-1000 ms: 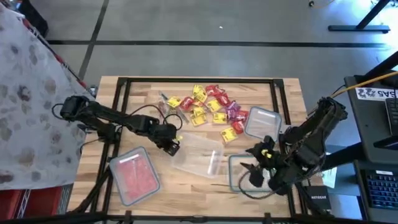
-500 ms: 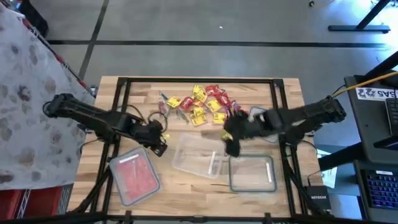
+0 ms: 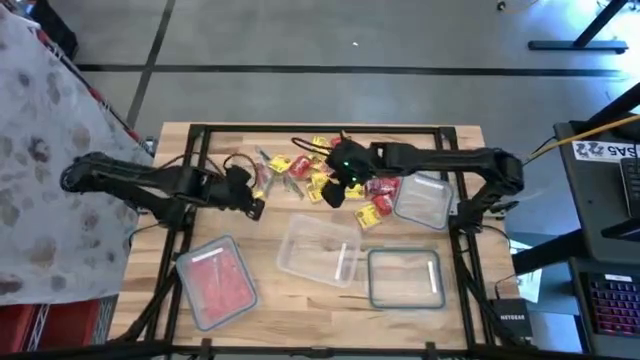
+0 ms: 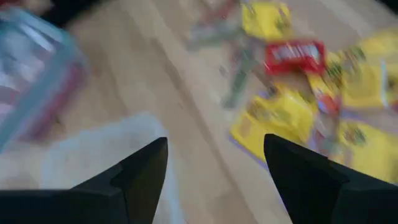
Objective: Sort candy
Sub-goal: Put the yellow candy into the rectangular transparent bin
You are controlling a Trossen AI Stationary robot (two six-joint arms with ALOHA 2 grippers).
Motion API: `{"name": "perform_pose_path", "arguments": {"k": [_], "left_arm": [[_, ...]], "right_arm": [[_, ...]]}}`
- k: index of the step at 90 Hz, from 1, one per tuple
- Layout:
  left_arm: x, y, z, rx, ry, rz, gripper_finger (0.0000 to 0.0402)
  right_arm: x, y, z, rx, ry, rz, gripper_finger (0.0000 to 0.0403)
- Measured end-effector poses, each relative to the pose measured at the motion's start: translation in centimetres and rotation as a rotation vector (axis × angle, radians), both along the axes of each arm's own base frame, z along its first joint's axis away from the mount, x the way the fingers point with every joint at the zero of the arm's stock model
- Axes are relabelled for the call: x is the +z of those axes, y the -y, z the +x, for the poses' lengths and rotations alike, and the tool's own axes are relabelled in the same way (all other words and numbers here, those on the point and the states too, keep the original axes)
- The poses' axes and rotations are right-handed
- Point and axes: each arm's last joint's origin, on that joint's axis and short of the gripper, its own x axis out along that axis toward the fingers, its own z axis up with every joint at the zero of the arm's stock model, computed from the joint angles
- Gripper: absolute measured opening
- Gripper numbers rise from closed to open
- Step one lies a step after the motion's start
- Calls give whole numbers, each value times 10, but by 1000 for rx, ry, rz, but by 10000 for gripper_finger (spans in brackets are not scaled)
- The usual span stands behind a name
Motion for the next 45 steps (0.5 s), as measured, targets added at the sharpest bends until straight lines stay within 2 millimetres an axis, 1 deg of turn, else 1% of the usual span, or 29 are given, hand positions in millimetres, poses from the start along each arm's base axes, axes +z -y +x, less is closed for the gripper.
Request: {"name": "perform_pose_path", "arguments": {"k": [8, 22, 32, 40, 45], "left_arm": [[-1, -14, 5, -55, 20, 14, 48], [-7, -44, 16, -169, 120, 8, 79], [-11, -64, 20, -227, 129, 11, 94], [-17, -77, 20, -247, 115, -30, 102], [-19, -82, 20, -269, 115, -54, 105]], "right_arm": [[-5, 6, -10, -62, -97, 40, 252], [-13, 13, -28, -193, -281, 116, 252], [-22, 14, -32, -222, -375, 134, 252], [-33, 14, -30, -205, -413, 195, 252], [-44, 13, -30, -195, -452, 234, 252]]}}
